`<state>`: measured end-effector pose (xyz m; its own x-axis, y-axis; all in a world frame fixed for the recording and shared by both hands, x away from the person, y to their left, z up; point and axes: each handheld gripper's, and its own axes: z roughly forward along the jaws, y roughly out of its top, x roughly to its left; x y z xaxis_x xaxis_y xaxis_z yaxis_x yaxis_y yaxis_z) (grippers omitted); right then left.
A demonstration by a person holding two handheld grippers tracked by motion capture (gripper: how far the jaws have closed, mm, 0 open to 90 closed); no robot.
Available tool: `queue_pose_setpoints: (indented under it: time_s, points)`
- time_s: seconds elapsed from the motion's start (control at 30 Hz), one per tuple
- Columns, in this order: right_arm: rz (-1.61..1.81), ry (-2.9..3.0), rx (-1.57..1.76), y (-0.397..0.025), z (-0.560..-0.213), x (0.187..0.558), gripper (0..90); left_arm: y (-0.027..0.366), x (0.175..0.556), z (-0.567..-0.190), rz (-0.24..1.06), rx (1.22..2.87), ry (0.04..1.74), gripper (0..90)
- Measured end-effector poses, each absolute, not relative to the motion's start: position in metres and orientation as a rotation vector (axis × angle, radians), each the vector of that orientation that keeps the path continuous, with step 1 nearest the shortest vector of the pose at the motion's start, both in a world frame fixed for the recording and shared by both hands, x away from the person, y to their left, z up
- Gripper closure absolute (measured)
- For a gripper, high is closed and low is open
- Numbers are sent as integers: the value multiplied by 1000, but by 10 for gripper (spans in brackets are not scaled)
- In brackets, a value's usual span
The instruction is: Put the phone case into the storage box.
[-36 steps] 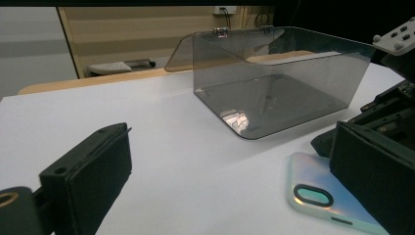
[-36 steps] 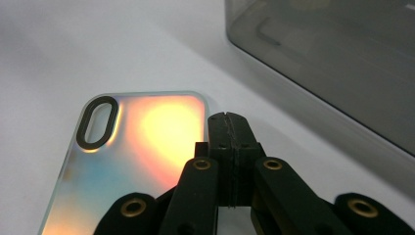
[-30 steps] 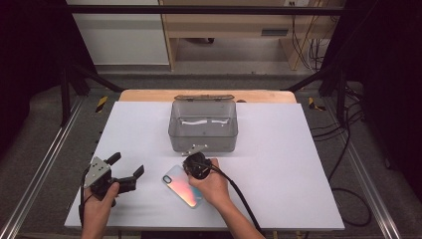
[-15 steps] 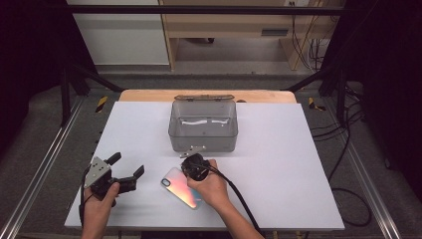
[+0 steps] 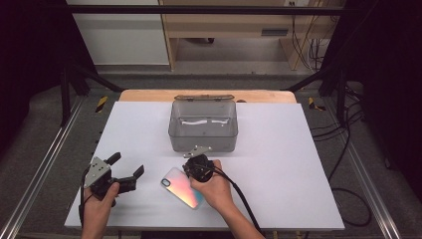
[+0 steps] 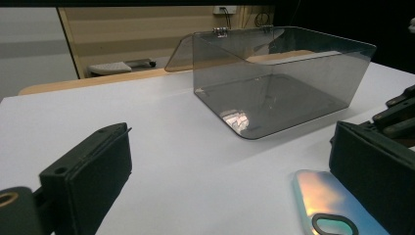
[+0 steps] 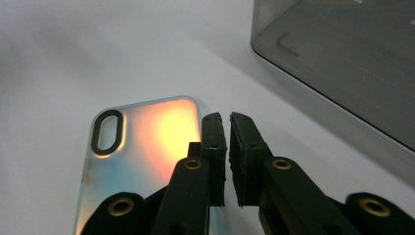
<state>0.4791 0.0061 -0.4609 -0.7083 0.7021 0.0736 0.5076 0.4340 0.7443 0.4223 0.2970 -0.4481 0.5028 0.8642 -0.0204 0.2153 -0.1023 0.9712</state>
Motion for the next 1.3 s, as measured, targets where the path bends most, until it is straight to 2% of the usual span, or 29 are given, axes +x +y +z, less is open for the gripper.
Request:
queue_pose_setpoints:
  time_s: [0.17,0.27,0.3,0.47,0.5,0.53,0.6,0.63,0.8,1.03,1.3]
  points:
    - [1178,2420,1058,-3,-455,468,779,297,422,-448,715,1616,946,21]
    - [1209,2402,1056,-12,-452,455,682,296,422,-448,716,1617,945,21]
    - [1209,2402,1056,-12,-452,455,682,296,422,-448,716,1617,945,22]
    - [1225,2387,1062,-20,-450,443,489,295,422,-448,718,1618,944,21]
    - [1225,2388,1069,-22,-449,440,414,295,422,-448,719,1617,945,21]
    - [1225,2388,1069,-22,-449,440,414,295,422,-448,718,1618,945,21]
    - [1218,2391,1055,-23,-450,435,322,295,422,-449,718,1619,945,21]
    - [1218,2391,1055,-23,-450,435,322,295,422,-449,718,1619,945,21]
    - [1213,2371,1020,-25,-454,424,159,295,422,-449,718,1622,943,20]
    - [1228,2377,974,-27,-459,414,94,294,422,-449,715,1622,942,20]
    - [1220,2389,950,-29,-463,406,85,293,422,-449,715,1623,940,20]
